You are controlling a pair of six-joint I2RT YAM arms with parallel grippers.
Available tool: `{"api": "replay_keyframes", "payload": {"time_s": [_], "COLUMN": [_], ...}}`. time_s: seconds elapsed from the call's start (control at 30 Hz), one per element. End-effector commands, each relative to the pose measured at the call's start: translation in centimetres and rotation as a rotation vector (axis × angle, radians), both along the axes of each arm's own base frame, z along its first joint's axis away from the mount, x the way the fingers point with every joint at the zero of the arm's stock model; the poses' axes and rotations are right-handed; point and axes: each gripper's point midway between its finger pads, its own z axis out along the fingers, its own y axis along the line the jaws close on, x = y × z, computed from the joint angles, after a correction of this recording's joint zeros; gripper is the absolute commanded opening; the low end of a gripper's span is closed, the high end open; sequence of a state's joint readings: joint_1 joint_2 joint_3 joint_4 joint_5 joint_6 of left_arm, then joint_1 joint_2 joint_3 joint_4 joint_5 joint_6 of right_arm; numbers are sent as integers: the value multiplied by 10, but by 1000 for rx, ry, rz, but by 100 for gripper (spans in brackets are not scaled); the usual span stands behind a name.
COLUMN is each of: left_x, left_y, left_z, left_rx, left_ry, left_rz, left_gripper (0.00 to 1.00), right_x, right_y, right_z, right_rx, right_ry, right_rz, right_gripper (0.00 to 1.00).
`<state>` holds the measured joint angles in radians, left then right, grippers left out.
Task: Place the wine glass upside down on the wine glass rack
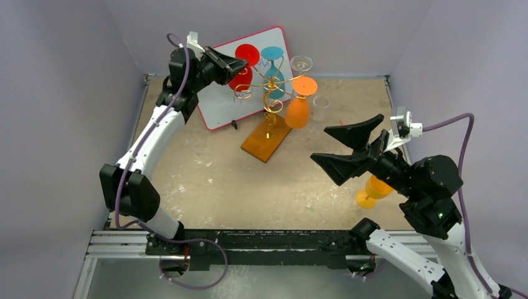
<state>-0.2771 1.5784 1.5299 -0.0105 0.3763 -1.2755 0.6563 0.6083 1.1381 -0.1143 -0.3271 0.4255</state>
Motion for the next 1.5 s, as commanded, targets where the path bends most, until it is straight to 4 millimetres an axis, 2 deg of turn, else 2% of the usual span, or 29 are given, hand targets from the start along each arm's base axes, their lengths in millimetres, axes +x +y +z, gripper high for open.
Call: {"api": "replay_keyframes", "payload": {"time_s": [0.0,0.5,0.73,1.13,1.27,1.47], "left_x": [-1,-4,-13,-25,-26,-28], "left_y": [7,21,22,23,22,20], "left_z": [33,23,25,13,10,6], "left_rx": [18,84,78,72,70,65], "left_ry": [-118,-104,-103,-68,-60,-48], "left_rz": [29,79,67,46,39,26], "left_gripper": [0,0,0,0,4,9], "right_x": [-2,2,12,30,31,40], "right_y": [-6,0,3,-13,-14,-29], "right_z": [20,11,5,-10,-12,-21], "right_rx": [50,24,-8,-11,-6,15], "right_ry": [-52,-25,28,122,139,206], "right_rz": [-20,-5,-29,-166,-178,-274], "right_gripper": [100,100,100,100,100,100]}}
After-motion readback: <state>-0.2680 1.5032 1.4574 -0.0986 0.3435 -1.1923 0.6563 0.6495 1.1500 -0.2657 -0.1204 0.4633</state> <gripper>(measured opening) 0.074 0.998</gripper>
